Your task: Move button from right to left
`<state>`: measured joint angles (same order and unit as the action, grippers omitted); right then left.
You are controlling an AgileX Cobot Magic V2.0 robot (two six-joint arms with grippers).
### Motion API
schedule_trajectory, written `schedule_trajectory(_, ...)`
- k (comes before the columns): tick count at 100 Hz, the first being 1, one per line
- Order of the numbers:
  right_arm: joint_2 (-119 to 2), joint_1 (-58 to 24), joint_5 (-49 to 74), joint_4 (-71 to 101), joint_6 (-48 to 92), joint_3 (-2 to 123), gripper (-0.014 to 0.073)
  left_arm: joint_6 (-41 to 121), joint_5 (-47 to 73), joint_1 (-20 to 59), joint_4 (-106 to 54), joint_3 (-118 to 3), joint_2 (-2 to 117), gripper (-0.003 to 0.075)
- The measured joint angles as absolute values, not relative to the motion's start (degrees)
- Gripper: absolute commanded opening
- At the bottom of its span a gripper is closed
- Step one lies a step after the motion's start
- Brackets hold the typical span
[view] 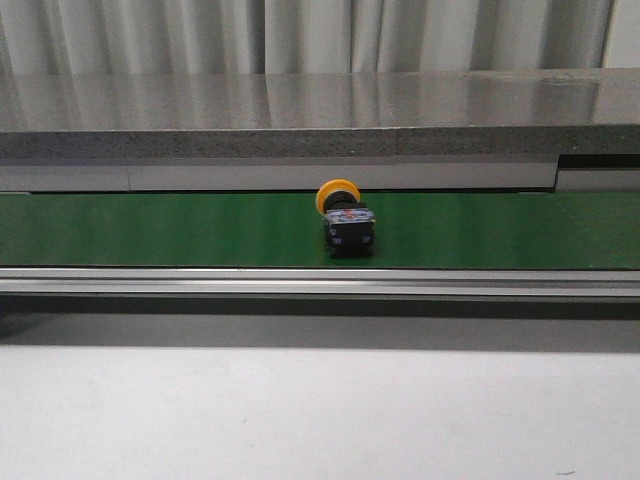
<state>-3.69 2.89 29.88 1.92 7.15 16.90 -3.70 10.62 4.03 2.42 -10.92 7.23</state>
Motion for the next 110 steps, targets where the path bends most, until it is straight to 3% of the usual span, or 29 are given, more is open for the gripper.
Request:
schedule_trajectory(39, -3.7, 2.9, 29.9, 1.9, 7.2, 16.9, -0.0068, -3.7, 16.6, 4.0, 2.4, -25.3, 25.3, 0.0011)
schedule_trajectory(51, -3.7, 2.9, 29.9, 1.9, 7.2, 16.9, -0.0068, -3.7, 20.3, 4.0, 2.4, -30.3, 31.8, 0.0197)
schedule_trajectory(52, -3.7, 2.9, 29.9, 1.9, 7.2, 16.9, -0.0068, -3.7, 20.6, 4.0, 2.4, -30.9, 32.6, 0.0246)
schedule_trajectory(62, -3.7, 2.9, 29.9, 1.9, 7.2, 16.9, -0.0068, -3.6, 21.9, 4.0, 2.3, -34.4, 37.6, 0.0465)
schedule_trajectory(68, -3.7, 2.9, 29.9, 1.9, 7.2, 16.9, -0.0068, -3.6, 22.2, 4.0, 2.2, -36.2, 40.2, 0.0533)
schedule_trajectory(110, -3.7, 2.9, 29.9, 1.9, 7.2, 16.9, -0.0068, -3.6, 32.7, 8.2, -1.9, -55.0, 61.6, 0.0547)
